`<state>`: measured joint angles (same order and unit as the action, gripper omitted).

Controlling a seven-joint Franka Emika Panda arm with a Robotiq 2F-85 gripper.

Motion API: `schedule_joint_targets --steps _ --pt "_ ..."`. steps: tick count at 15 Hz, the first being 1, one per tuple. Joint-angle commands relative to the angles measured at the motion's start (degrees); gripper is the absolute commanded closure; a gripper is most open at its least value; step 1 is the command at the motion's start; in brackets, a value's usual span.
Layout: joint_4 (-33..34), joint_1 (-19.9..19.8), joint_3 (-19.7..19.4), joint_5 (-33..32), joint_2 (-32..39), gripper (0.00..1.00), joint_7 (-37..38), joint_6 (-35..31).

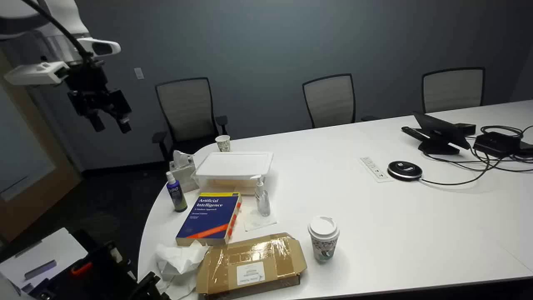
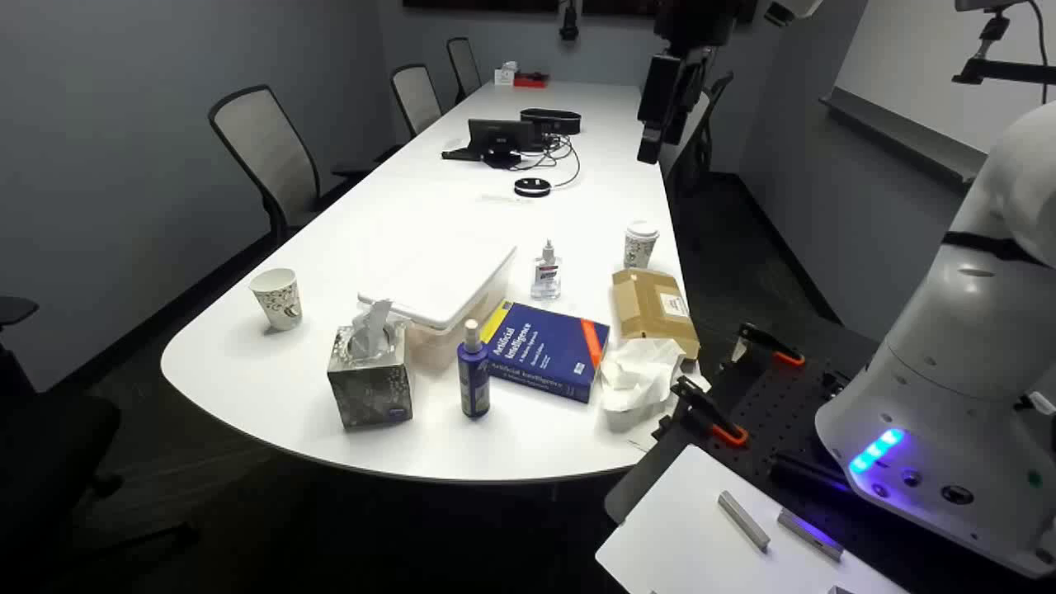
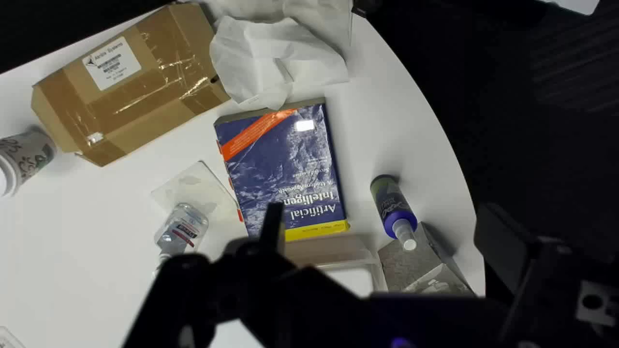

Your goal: Completely open the brown box

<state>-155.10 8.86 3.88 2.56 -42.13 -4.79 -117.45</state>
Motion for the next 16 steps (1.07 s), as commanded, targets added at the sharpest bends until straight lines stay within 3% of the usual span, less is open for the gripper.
schedule_joint_targets --steps 1,9,16 --pt "0.11 -0.06 0.06 0.04 0.01 0.0 -0.02 0.15" --pt "0.94 -0.56 0.5 0.05 1.41 0.0 1.39 0.27" --pt "9.69 -10.67 8.32 -9.76 18.65 0.0 25.2 -5.2"
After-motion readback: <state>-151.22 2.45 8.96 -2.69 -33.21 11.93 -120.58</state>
